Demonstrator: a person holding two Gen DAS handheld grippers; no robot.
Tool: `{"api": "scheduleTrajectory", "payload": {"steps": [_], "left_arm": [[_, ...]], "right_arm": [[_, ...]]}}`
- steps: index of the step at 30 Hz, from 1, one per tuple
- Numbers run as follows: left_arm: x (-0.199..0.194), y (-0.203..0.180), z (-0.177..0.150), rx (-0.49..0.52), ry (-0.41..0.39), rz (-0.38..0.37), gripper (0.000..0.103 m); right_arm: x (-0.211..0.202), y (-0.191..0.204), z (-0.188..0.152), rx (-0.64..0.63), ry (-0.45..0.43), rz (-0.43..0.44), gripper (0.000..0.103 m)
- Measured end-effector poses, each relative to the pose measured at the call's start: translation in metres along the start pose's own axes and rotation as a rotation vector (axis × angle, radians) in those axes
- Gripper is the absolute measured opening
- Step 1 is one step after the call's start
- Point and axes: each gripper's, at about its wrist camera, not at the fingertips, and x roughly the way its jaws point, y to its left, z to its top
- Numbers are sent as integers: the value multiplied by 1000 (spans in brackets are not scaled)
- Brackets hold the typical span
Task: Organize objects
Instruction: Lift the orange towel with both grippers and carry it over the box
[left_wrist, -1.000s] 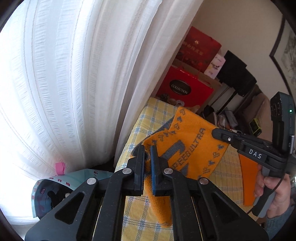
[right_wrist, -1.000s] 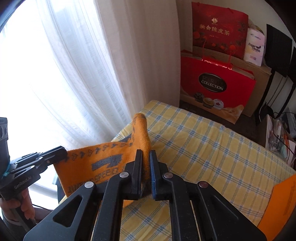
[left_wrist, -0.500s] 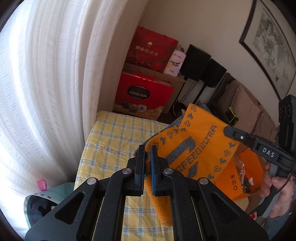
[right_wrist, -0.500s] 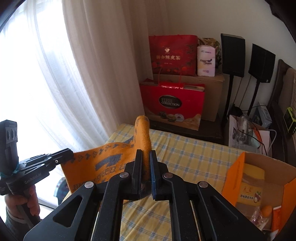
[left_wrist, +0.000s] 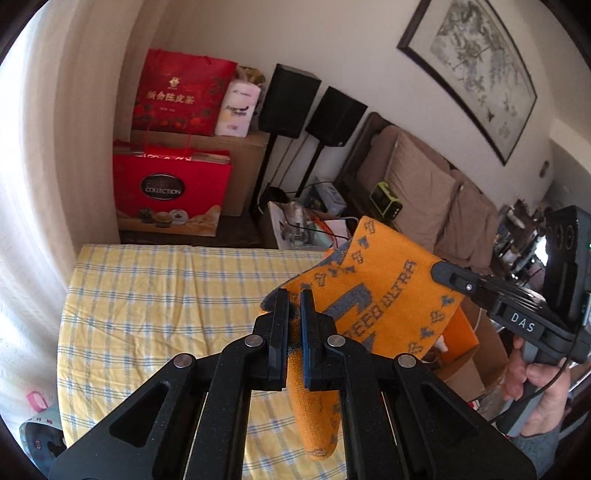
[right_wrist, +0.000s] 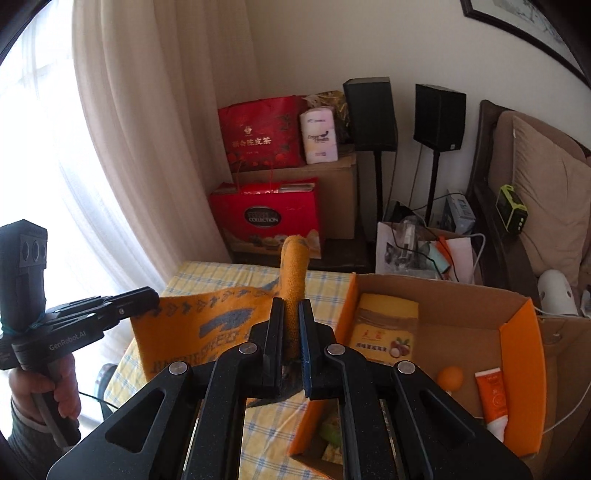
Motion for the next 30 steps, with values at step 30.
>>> {"api": "scheduleTrajectory", "payload": {"steps": [30], "left_arm": [[121,-151,-17,255,108,-18,5]], "right_arm": [[-53,-146,-100,294,-54,-243,7]]}}
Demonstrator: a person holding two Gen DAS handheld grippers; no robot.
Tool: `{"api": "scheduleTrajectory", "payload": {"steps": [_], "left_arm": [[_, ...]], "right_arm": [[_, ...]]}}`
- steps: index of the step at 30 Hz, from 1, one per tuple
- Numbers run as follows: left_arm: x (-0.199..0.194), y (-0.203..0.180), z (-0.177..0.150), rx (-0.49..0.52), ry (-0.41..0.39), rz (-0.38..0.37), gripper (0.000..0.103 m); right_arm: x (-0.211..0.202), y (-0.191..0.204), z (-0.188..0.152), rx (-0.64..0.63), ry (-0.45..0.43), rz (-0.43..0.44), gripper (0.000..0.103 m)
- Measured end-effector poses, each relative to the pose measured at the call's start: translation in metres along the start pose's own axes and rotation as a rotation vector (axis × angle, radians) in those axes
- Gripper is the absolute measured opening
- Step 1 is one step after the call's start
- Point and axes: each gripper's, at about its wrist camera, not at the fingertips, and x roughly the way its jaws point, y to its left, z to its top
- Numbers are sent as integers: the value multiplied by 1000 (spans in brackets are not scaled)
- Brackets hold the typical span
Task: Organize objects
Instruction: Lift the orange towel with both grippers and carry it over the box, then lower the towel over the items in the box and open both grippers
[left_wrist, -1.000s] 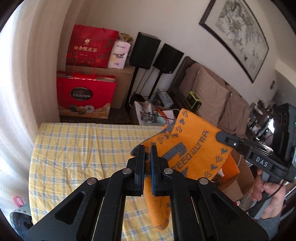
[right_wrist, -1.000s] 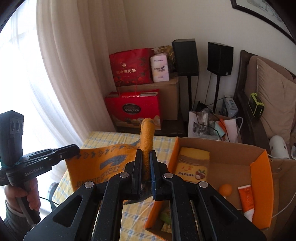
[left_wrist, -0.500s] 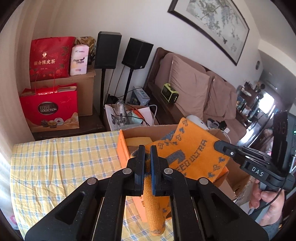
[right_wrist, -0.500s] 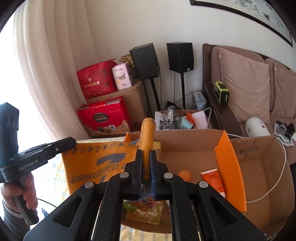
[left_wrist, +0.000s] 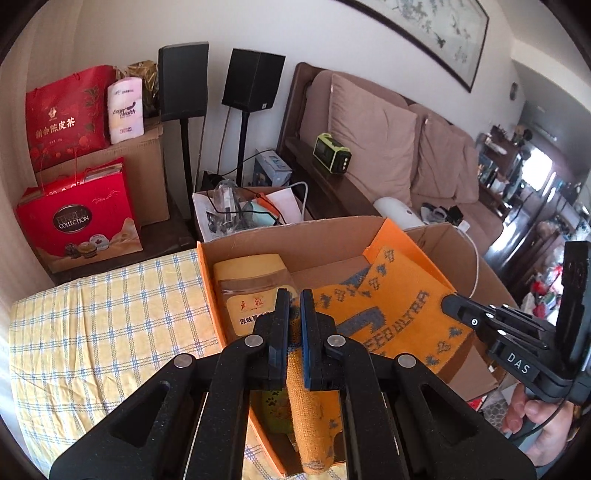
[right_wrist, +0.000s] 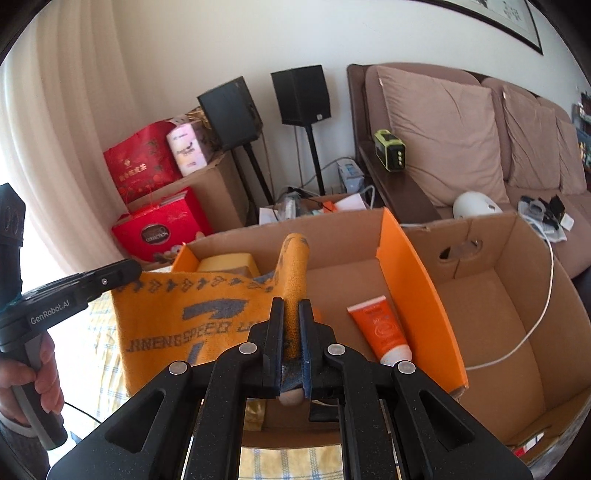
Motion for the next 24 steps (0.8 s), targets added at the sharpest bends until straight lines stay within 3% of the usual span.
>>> {"api": "scheduleTrajectory", "payload": {"steps": [10,14,17,21,24], "left_arm": [[28,7,-7,45,22,88,5],[37,10,-14,50,61,98,7],[32,14,-18,46,57,95,17],[17,16,-22,25,45,96,23],[4,18,-25,15,31,85,37]], "right_arm": [[24,-19,-27,23,53,-32,9],[36,-16,-36,-4,93,-80,18],[36,-16,-39,-10,93,-100,27],[30,-15,-37,-14,72,-104,33],[24,-8,-33,-31,50,-111,40]]}}
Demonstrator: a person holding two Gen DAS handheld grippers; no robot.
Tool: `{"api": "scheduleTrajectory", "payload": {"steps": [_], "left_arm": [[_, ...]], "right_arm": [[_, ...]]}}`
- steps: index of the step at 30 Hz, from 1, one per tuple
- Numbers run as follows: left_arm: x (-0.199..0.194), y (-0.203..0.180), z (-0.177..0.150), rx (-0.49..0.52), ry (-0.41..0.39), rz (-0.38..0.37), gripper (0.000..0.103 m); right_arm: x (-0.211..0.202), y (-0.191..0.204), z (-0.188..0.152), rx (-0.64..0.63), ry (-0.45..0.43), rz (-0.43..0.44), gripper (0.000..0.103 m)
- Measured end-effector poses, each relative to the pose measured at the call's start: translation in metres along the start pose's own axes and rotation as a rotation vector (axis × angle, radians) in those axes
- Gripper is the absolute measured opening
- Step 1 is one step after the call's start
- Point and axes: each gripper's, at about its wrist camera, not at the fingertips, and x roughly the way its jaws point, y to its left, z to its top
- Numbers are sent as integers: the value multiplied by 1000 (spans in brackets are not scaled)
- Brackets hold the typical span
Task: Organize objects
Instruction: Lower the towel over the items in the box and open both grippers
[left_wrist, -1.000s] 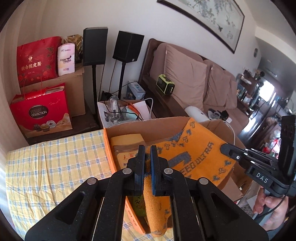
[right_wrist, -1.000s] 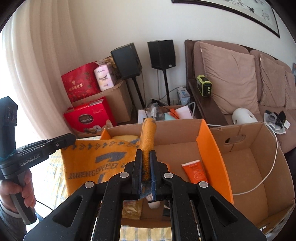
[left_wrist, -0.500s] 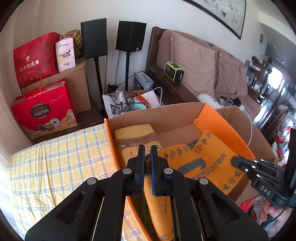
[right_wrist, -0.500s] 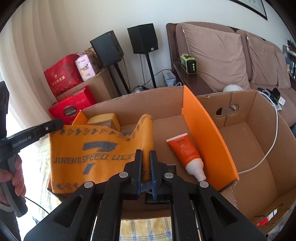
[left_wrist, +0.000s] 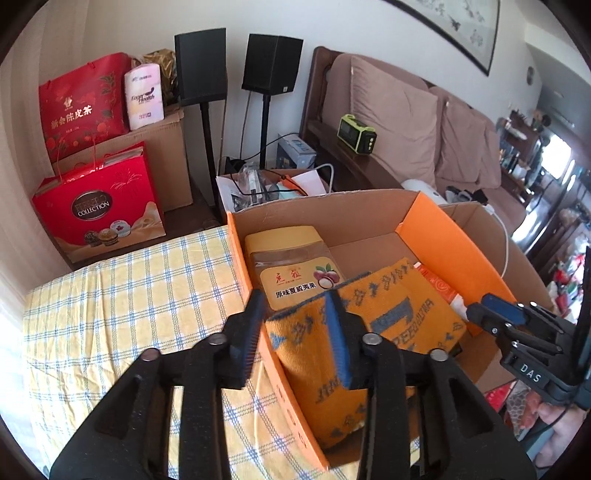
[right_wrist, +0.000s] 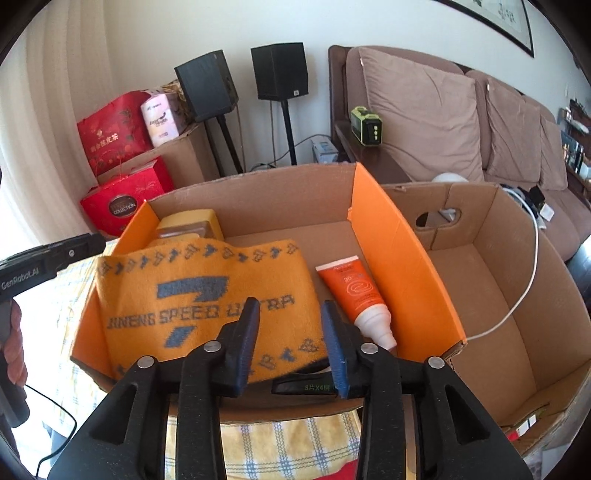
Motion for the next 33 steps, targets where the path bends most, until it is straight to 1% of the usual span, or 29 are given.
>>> {"api": "scheduleTrajectory", "payload": {"steps": [2,3,5,6,7,9,11,13,17,18,19,20,22,23,26,33], "left_arm": [[-9,3,-3,-2,-14,3,49],[-13,4,-4,-3,-19,6,52],[-23,8,-8,-7,-32,12,66],[-28,10,-11,-13,-42,14,69],[-33,13,-14,-19,-50,20,72],[-42,20,-21,-32,-59,33,74],[-50,26,-30,-48,-60,40,79],[-56,33,-39,-63,-60,45,80],[-68,46,-56,-86,-60,71,80],[-70,49,-60,-92,-59,76,80],[-73,53,-64,-99,-56,80,83],[-75,56,-68,-108,-57,84,88],[-81,63,-76,-126,-63,88,92],[-84,65,-81,-132,-64,94,92],[-89,72,-91,-144,-64,120,92],[-97,82,-119,-155,-44,205,92]], "right_arm": [[-6,5,2,-8,-12,8,46],[-8,8,3,-15,-16,11,50],[-12,14,4,-30,-24,13,58],[-15,18,4,-38,-29,14,65],[-17,22,4,-45,-34,13,68],[-21,29,3,-55,-41,22,72],[-25,35,2,-63,-39,36,74],[-27,41,0,-70,-44,43,80],[-31,53,-4,-79,-39,66,81],[-32,57,-5,-84,-41,75,82],[-34,60,-7,-88,-43,86,84],[-35,63,-9,-90,-44,92,85],[-38,70,-12,-96,-50,107,89],[-39,74,-14,-98,-53,112,91],[-41,86,-20,-111,-56,118,103],[-42,106,-33,-141,-50,97,103]]}}
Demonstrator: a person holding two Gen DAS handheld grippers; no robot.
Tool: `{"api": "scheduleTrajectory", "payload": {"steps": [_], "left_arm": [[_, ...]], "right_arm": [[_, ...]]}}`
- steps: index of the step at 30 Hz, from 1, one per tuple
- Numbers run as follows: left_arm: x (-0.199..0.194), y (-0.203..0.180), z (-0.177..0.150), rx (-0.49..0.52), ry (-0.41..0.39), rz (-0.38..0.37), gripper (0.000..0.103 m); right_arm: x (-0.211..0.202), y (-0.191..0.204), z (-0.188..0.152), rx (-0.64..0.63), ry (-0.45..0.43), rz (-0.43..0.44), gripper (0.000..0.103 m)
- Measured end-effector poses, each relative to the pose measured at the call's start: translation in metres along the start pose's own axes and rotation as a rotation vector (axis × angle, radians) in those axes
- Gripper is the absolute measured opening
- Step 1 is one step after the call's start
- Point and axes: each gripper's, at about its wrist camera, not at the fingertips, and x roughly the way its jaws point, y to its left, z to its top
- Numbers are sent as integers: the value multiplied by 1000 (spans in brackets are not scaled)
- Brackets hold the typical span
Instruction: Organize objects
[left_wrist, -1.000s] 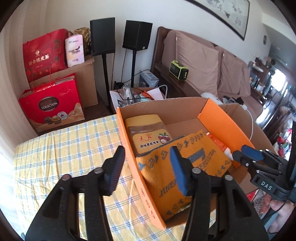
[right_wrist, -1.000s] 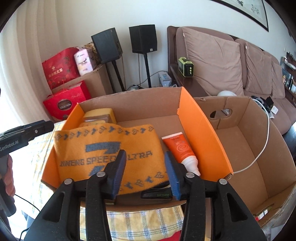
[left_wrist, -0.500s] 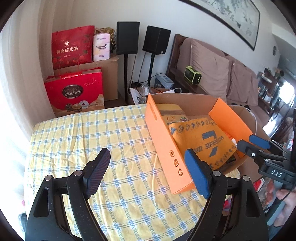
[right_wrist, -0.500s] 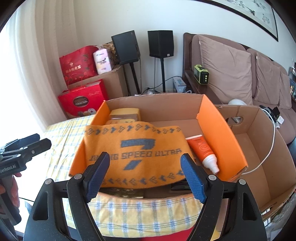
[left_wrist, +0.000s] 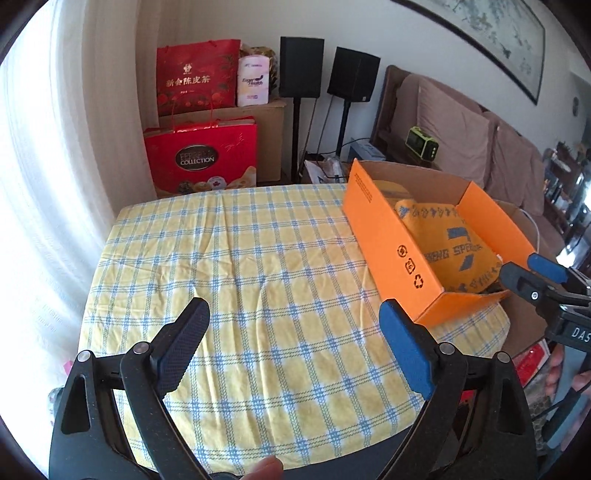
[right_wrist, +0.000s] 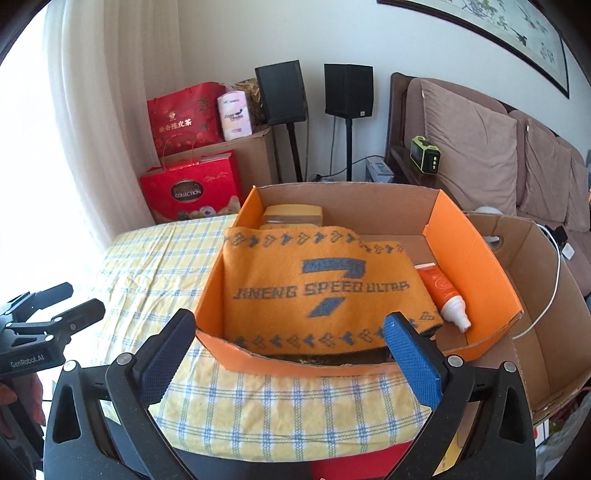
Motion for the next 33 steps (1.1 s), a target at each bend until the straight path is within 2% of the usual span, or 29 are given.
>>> {"api": "scheduleTrajectory", "payload": {"steps": [1,3,4,13,17,20,26,33], "left_arm": [[0,3,-5,-14,10,8,93],[0,7,-13,-37,24,4,102],[-1,9,-18,-51,24,-2,103],[-8,26,-42,-115,33,50,103],[-17,32,-49,-125,-51,70,103],[-21,27,-55,-85,-71,107,103],[-21,23,-63,-80,-30,118,103],[-30,24,-66,-89,-27,146,103]], "right_arm": [[0,1,-2,-2,2,-2,103],[0,6,-6,-9,6,-8,103],[0,8,-9,-13,5,-10,103],[-2,16,-29,4,-12,-37,103],[-7,19,-37,18,-20,-36,103],[-10,23,-43,12,-22,-46,103],[-15,35,-53,-12,-16,-47,103],[-23,38,-55,-11,-29,-55,103]]}}
